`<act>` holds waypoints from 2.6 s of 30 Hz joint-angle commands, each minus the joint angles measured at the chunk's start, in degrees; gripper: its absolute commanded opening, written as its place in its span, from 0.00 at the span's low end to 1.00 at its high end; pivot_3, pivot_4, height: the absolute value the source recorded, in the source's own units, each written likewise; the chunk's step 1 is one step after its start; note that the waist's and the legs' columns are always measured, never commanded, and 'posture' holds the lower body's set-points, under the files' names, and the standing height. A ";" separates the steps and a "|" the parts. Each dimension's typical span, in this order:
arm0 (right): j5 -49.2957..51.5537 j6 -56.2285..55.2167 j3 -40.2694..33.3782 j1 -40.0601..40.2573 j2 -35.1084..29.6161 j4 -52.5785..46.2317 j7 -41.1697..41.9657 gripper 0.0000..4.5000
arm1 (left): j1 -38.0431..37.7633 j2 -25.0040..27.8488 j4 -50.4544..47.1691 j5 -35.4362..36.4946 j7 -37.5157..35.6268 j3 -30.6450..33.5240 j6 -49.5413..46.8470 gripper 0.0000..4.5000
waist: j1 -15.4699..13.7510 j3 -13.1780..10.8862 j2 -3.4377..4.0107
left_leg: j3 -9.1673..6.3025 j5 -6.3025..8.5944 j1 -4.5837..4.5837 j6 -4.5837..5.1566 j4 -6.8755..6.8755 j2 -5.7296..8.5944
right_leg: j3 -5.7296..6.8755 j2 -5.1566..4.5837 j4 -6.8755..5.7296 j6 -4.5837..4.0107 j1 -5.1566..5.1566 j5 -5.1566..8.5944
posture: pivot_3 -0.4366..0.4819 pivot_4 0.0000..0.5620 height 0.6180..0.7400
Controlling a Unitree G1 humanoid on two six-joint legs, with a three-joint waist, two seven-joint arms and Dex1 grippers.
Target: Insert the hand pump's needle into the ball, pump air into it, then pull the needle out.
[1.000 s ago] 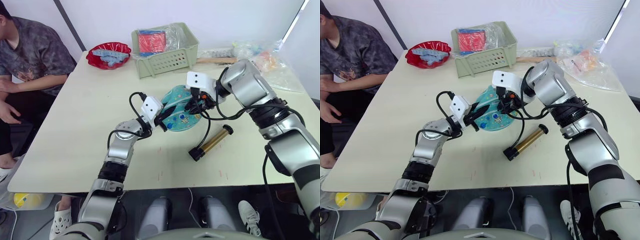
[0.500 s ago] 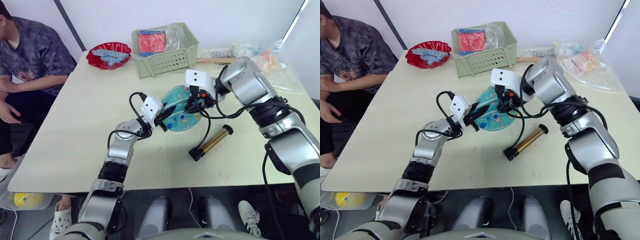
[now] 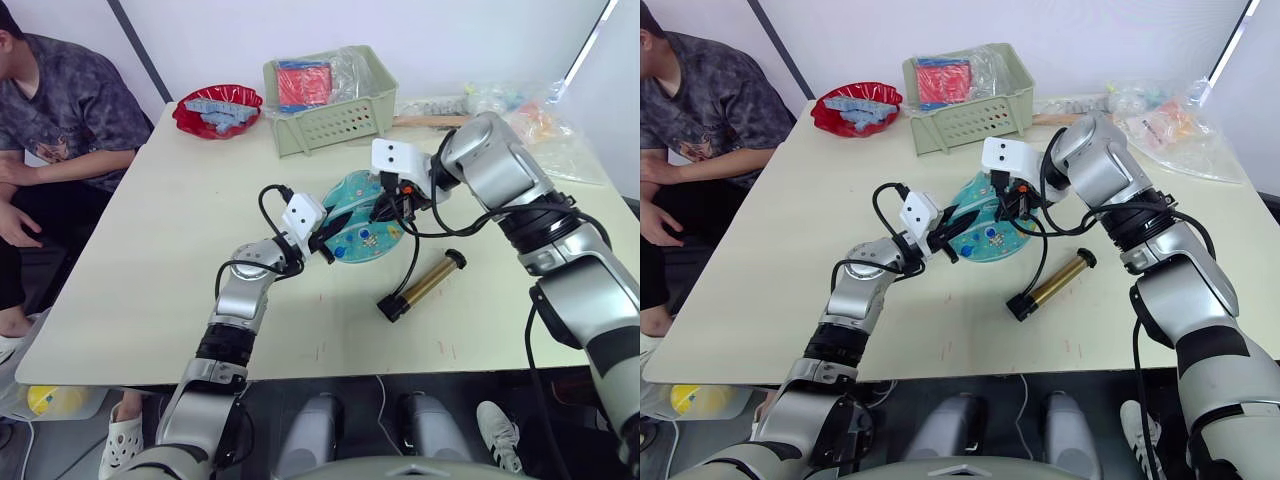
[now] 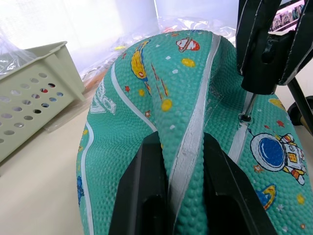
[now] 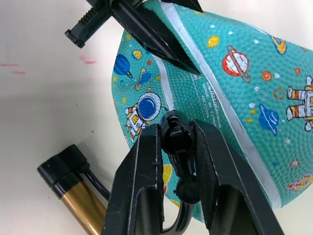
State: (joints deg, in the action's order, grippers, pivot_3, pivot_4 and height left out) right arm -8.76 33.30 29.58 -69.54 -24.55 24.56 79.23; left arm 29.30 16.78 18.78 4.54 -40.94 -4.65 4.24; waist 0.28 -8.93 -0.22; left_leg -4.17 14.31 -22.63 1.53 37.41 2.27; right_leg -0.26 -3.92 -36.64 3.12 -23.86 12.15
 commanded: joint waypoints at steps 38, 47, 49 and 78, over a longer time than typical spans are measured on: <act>-19.54 -13.69 10.70 3.78 9.02 16.99 -11.02 0.07 | -0.97 -1.86 0.88 1.77 -1.80 -0.84 -5.76 0.07 | 0.87 1.26 -0.01 | -0.03 -0.03 0.95 -0.04 -0.09 -0.01 | -0.04 0.13 -0.13 -0.05 0.73 0.06 | 0.48 0.27 0.98; -21.15 -14.90 10.91 4.32 7.84 20.96 -13.32 0.07 | -1.45 -1.54 0.79 1.57 -2.10 -0.80 -5.49 0.07 | 0.98 1.60 -0.03 | -0.05 -0.02 1.02 -0.04 -0.11 -0.02 | -0.03 0.15 -0.12 -0.07 0.79 0.08 | 0.48 0.27 0.98; -21.58 -15.45 11.16 4.43 7.43 21.70 -13.77 0.07 | -1.54 -1.50 0.78 1.52 -2.14 -0.79 -5.47 0.07 | 1.07 1.60 -0.03 | -0.05 -0.02 1.02 -0.04 -0.11 -0.02 | -0.03 0.15 -0.12 -0.07 0.79 0.08 | 0.48 0.27 0.98; -8.26 8.57 -5.37 15.47 9.85 -0.69 -18.30 0.07 | -1.14 -1.60 2.61 1.28 -2.64 -1.07 -4.19 0.07 | 1.40 1.63 0.01 | -0.33 0.00 1.77 -0.04 -0.54 -0.15 | 0.23 -0.02 -0.04 0.08 1.58 0.65 | 0.48 0.27 0.98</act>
State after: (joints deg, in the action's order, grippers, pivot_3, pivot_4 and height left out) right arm -17.00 38.82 23.36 -56.80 -13.86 23.12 61.89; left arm 28.81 15.80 21.27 5.78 -40.88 -2.76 0.00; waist 1.69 -7.29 -0.21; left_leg -4.53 14.31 -20.88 1.49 36.86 2.12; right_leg 0.00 -3.95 -36.66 3.21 -22.28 12.81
